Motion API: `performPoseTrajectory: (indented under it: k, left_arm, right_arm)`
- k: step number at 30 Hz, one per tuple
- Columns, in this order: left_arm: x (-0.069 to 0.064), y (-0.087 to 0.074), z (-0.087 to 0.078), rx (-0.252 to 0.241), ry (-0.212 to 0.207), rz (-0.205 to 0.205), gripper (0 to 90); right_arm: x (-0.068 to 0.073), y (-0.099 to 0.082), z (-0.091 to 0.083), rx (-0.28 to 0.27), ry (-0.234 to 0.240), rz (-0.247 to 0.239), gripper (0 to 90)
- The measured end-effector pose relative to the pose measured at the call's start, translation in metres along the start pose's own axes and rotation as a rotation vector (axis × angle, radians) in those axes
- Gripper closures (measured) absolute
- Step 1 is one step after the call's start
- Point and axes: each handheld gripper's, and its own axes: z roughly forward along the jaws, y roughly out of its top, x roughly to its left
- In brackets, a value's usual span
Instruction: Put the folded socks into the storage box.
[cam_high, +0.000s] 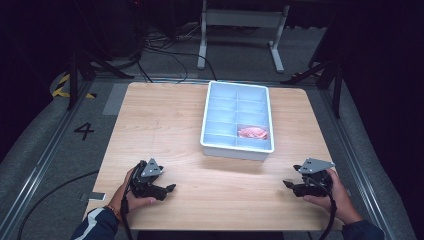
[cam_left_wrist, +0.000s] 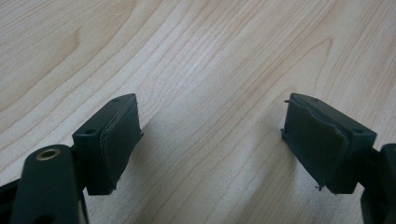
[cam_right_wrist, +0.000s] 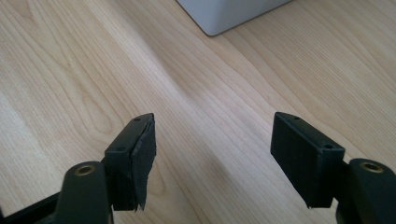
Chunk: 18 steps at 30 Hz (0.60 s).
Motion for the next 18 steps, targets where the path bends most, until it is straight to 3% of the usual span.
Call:
performPoseTrajectory:
  k: [14, 18]
  left_arm:
    - [0.000, 0.000, 0.000, 0.000, 0.001, -0.001, 19.2]
    - [0.000, 0.000, 0.000, 0.000, 0.000, -0.001, 19.2]
  right_arm:
    - [-0.013, -0.039, -0.012, -0.025, -0.028, 0.116, 32.5]
    - [-0.019, -0.059, -0.014, -0.041, -0.021, 0.169, 31.9]
